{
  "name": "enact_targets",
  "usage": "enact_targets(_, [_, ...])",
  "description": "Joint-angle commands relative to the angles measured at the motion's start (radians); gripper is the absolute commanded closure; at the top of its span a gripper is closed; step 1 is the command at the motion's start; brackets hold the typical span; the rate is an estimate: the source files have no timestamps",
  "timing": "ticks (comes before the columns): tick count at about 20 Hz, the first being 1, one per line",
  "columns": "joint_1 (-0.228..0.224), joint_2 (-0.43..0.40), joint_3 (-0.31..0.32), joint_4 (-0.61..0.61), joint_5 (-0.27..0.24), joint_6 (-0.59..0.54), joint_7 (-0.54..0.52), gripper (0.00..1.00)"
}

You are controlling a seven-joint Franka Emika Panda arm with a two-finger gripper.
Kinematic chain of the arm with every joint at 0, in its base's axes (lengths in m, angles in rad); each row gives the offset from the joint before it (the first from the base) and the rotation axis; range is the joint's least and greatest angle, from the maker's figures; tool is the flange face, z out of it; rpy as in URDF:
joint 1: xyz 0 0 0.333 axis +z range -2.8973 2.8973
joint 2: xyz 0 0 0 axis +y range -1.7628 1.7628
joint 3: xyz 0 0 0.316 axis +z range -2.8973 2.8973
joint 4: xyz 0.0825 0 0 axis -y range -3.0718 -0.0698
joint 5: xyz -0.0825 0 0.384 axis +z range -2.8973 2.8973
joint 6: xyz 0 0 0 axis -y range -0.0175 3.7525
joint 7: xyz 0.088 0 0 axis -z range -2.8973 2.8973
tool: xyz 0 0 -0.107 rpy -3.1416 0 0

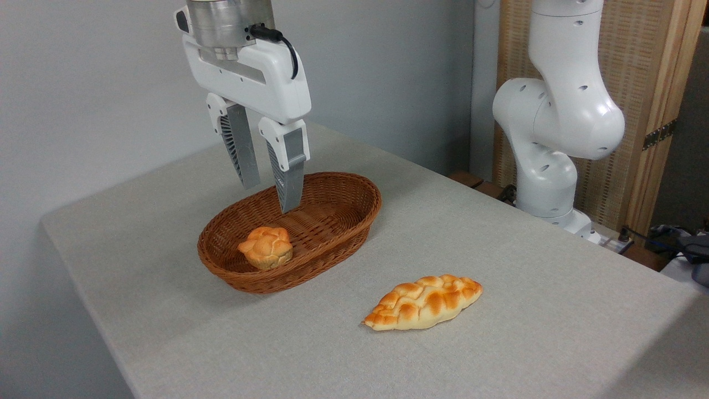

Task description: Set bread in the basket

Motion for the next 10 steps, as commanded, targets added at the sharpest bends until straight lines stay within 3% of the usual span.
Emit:
enact_targets(1, [-0.01,0.001,0.008,0.003,0.006,-0.026,-0.009,0.0])
enact_targets(10, [-0.009,0.002,0.008,0.003,0.004,-0.02,-0.008,0.0])
